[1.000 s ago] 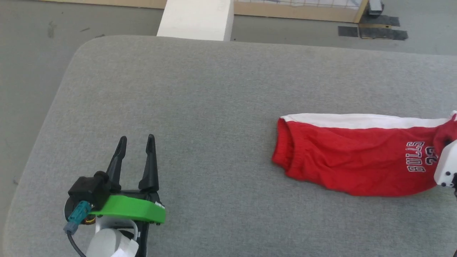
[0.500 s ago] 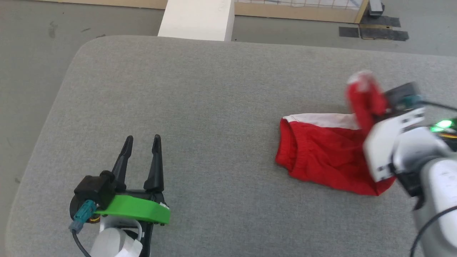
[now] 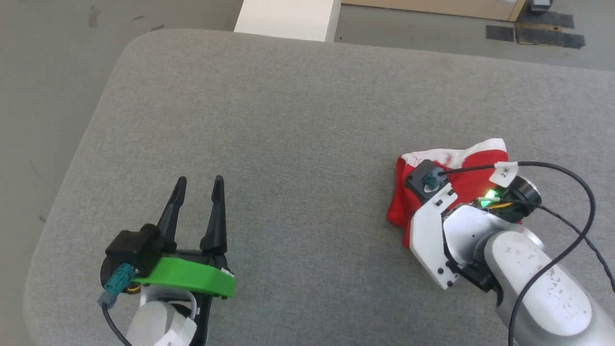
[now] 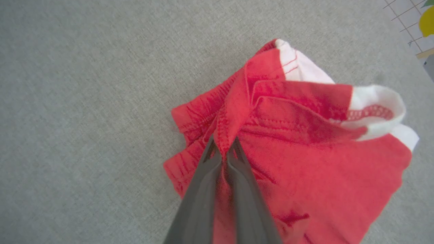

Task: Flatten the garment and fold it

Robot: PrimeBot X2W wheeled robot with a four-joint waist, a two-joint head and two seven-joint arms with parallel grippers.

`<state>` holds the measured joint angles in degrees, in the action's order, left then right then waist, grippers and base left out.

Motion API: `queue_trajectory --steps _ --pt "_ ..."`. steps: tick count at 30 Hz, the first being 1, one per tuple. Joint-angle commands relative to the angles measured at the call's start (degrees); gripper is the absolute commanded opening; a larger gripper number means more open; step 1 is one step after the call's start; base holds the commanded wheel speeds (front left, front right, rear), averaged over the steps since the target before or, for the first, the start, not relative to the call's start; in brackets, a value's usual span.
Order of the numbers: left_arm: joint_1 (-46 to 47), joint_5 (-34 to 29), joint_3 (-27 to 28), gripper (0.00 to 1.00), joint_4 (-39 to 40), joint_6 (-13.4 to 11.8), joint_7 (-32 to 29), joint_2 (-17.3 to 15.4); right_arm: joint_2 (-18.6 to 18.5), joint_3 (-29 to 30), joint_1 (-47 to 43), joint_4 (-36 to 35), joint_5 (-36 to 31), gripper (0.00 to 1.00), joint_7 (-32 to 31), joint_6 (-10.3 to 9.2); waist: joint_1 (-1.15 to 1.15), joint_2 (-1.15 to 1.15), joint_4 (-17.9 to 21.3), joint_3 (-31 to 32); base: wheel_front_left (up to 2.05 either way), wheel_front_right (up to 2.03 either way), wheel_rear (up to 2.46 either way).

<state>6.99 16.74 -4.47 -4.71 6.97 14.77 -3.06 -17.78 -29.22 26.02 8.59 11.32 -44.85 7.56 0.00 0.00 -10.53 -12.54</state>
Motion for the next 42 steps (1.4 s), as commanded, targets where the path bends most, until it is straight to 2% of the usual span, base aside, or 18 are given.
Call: queue_trajectory --steps 1,2,3,4,10,11,15,22,28,37,42 --pt "1.0 0.36 0.01 1.0 0.19 -0.34 0.23 0.18 -0.4 -0.86 1.1 0.51 1.12 0.0 -0.11 -0.08 0.0 0.0 -0.25 -0.33 0.0 0.0 0.0" --pt "1.0 0.39 0.02 1.0 0.23 -0.4 0.23 0.18 -0.64 -1.54 1.3 0.61 1.62 0.31 0.14 -0.08 0.0 0.0 -0.25 -0.37 0.0 0.0 0.0" --pt "0.97 0.4 0.05 1.0 0.25 -0.46 0.23 0.18 -0.94 -2.31 1.48 0.63 2.33 0.95 0.58 -0.08 0.0 0.0 -0.21 -0.35 0.0 0.0 0.0" --pt "0.91 0.39 0.09 1.0 0.25 -0.49 0.23 0.18 -1.19 -2.64 1.6 0.63 2.76 1.0 1.0 -0.08 0.0 0.0 -0.13 -0.28 0.0 0.0 0.0" --pt "0.12 0.01 0.35 1.0 -0.11 -0.55 0.23 0.18 -1.93 -2.91 1.65 -2.52 5.44 1.0 7.57 -0.08 0.0 0.0 1.12 1.54 0.0 0.0 0.0" --pt "-0.3 -0.18 0.45 1.0 -0.21 -0.53 0.23 0.18 -1.93 -1.58 1.03 -4.61 5.94 1.0 11.54 -0.08 0.0 0.0 1.71 2.47 0.0 0.0 0.0" --pt "-1.32 -0.7 0.79 1.0 -0.41 -0.46 0.23 0.18 0.27 6.48 -2.88 -7.91 5.39 1.0 20.74 -0.08 0.0 0.0 3.17 4.54 0.0 0.0 0.0" --pt "-2.53 -1.75 1.65 1.0 -0.36 -0.28 0.23 0.18 7.16 22.39 -12.81 -11.68 0.6 1.0 36.88 -0.08 0.0 0.0 6.53 7.49 0.0 0.0 0.0" --pt "-3.16 -2.57 2.02 1.0 -0.44 -0.16 0.23 0.18 10.94 29.45 -19.27 -11.38 -2.05 1.0 45.61 -0.08 0.0 0.0 9.09 9.01 0.0 0.0 0.0" --pt "-3.76 -3.37 1.84 1.0 -0.81 -0.01 0.23 0.18 12.1 32.17 -24.2 -7.54 -3.06 1.0 54.86 -0.08 0.0 0.0 11.02 9.7 0.0 0.0 0.0" --pt "-3.96 -3.73 2.0 1.0 -1.03 0.04 0.23 0.18 12.16 32.36 -25.22 -5.46 -3.86 1.0 56.99 -0.08 0.0 0.0 11.55 9.55 0.0 0.0 0.0"
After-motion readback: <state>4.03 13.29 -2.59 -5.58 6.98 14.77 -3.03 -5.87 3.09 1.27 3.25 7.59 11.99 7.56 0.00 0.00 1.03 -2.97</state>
